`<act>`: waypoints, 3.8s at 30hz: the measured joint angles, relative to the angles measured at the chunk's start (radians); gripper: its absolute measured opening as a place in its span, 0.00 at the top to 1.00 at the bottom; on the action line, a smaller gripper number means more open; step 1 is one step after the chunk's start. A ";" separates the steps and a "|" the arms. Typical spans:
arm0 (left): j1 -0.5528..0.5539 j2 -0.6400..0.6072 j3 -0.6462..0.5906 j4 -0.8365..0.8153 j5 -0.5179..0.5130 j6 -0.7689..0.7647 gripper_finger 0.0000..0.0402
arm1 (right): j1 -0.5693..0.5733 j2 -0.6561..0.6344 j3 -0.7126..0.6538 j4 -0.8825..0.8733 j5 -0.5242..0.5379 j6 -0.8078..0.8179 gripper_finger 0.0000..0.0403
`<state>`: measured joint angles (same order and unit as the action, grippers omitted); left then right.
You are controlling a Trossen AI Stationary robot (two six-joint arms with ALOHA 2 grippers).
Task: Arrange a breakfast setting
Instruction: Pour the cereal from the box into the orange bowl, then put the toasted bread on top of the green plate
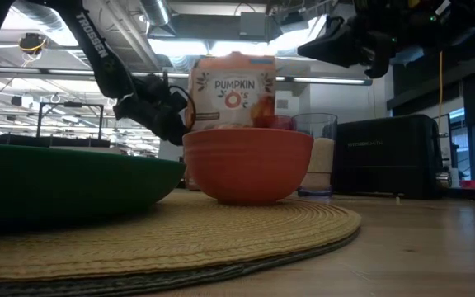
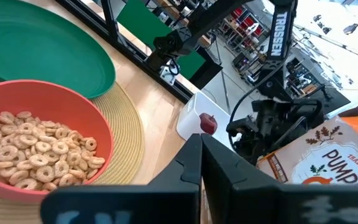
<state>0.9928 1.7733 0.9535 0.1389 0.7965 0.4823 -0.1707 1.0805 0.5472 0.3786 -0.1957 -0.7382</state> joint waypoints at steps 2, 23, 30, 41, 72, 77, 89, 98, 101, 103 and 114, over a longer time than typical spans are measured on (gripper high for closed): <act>-0.001 -0.011 0.000 -0.020 -0.042 0.000 0.43 | 0.000 0.000 0.000 -0.011 0.000 0.000 0.99; -0.070 -0.020 0.000 -0.111 -0.259 0.000 0.27 | 0.000 0.000 0.000 -0.017 0.000 0.000 0.99; -0.090 -0.028 -0.004 -0.225 -0.381 0.057 0.16 | 0.000 0.000 0.000 -0.030 0.000 0.000 0.99; -0.090 -0.222 -0.003 -0.383 -0.515 0.072 0.18 | 0.000 0.000 0.000 -0.029 0.020 0.000 0.99; -0.388 -0.626 -0.279 0.115 -0.202 -0.562 0.22 | -0.004 -0.015 0.000 -0.013 0.327 -0.072 0.99; -0.398 -0.699 -0.371 0.466 -0.171 -0.641 0.22 | -0.119 -0.099 -0.028 -0.003 0.386 -0.037 0.99; -0.370 -1.037 -0.451 0.401 -0.192 -0.588 0.22 | -0.519 -0.381 -0.144 -0.134 0.348 0.187 0.98; -0.319 -1.188 -0.513 0.325 -0.435 -0.529 0.22 | -0.695 -0.391 -0.102 -0.451 0.255 0.413 0.70; -0.316 -1.198 -0.513 0.326 -0.447 -0.525 0.22 | -0.730 -0.390 -0.101 -0.458 0.253 0.439 0.65; -0.316 -1.199 -0.513 0.330 -0.443 -0.522 0.22 | -0.759 -0.384 -0.100 -0.479 0.228 0.454 0.64; -0.316 -1.199 -0.513 0.421 -0.458 -0.495 0.22 | -0.860 -0.362 -0.100 -0.529 0.095 0.496 0.64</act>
<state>0.6769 0.5747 0.4400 0.5598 0.3380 -0.0128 -1.0305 0.7181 0.4469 -0.1499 -0.1009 -0.2424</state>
